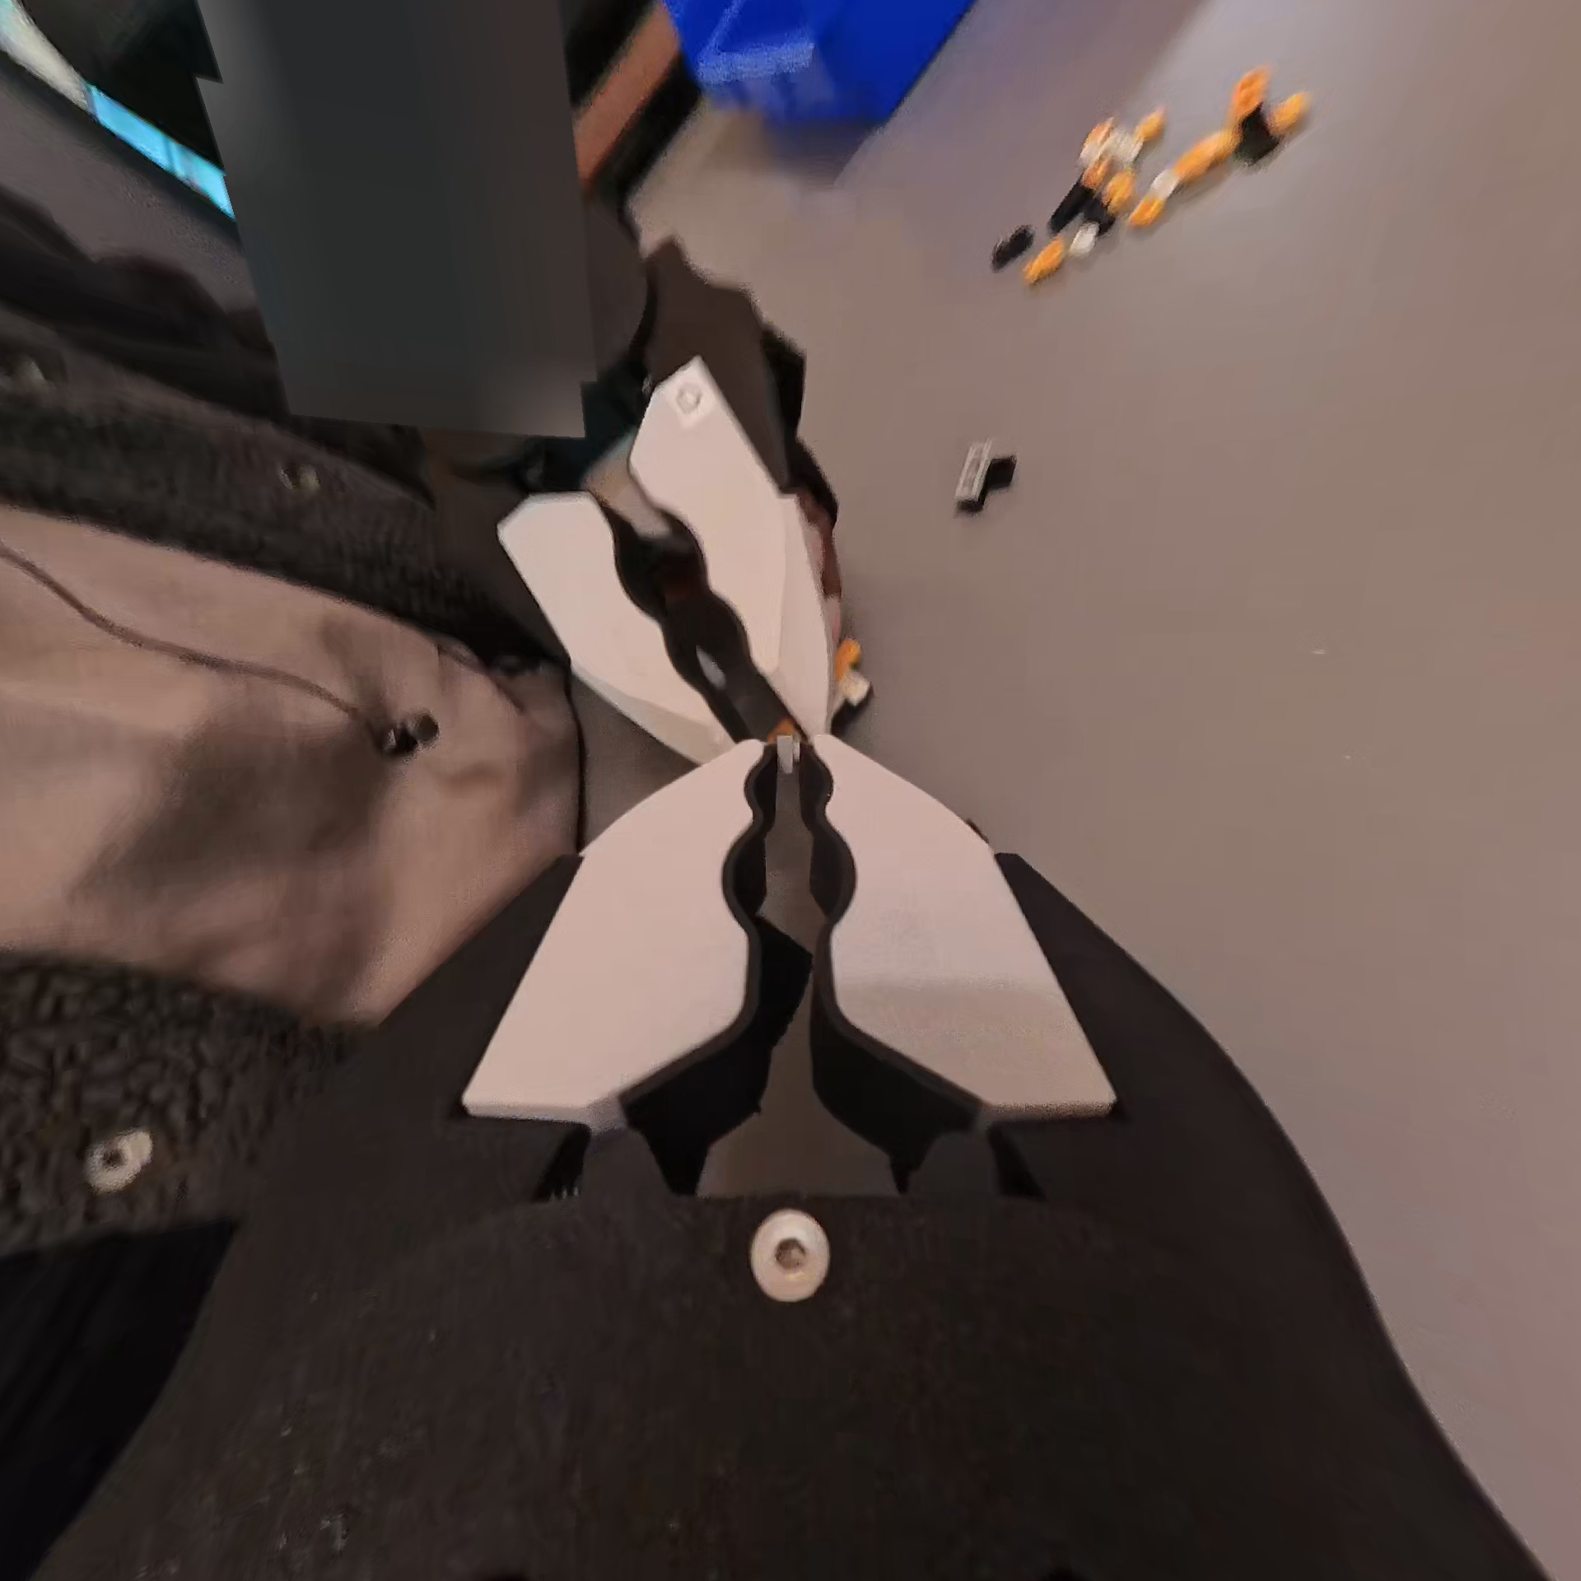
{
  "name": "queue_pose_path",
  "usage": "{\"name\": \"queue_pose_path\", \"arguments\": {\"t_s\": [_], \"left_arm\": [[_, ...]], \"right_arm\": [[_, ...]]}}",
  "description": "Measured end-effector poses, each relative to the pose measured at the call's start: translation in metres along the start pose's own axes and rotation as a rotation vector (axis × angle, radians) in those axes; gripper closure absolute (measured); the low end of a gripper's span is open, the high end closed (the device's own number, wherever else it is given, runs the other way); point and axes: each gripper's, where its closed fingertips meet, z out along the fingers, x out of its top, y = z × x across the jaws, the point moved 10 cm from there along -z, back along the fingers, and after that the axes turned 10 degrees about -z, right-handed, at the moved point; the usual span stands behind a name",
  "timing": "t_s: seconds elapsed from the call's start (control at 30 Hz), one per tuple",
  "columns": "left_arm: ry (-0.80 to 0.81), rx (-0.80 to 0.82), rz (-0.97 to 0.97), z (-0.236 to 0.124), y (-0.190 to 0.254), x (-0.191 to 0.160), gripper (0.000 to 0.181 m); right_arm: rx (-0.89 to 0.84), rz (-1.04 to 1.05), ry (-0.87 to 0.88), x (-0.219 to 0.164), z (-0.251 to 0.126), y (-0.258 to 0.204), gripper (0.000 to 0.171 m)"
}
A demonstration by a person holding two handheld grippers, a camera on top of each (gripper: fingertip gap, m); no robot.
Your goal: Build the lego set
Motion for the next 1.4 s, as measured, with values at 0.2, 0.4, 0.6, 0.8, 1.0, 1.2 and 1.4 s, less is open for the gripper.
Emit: {"name": "queue_pose_path", "arguments": {"t_s": [0.2,0.4,0.6,0.8,1.0,1.2,1.4], "left_arm": [[-0.128,-0.039,-0.043,-0.001,-0.016,-0.006,0.164],[-0.198,-0.039,-0.05,0.001,-0.024,-0.014,0.165],[-0.175,-0.06,-0.082,0.0,-0.031,-0.017,0.166],[-0.164,-0.078,-0.098,-0.002,-0.033,-0.018,0.166],[-0.172,-0.083,-0.099,-0.001,-0.032,-0.019,0.166],[-0.19,-0.076,-0.096,0.002,-0.034,-0.019,0.166],[-0.202,-0.071,-0.085,0.005,-0.033,-0.018,0.166]], "right_arm": [[0.139,-0.134,-0.429,0.0,0.014,0.027,0.166],[0.18,-0.242,-0.625,0.012,0.036,0.039,0.166],[0.187,-0.274,-0.694,0.013,0.044,0.041,0.164],[0.175,-0.268,-0.69,0.013,0.043,0.043,0.162],[0.137,-0.272,-0.643,0.016,0.035,0.043,0.161],[0.033,-0.325,-0.552,0.006,0.025,0.03,0.149],[0.034,-0.278,-0.517,-0.003,0.031,0.033,0.143]]}}
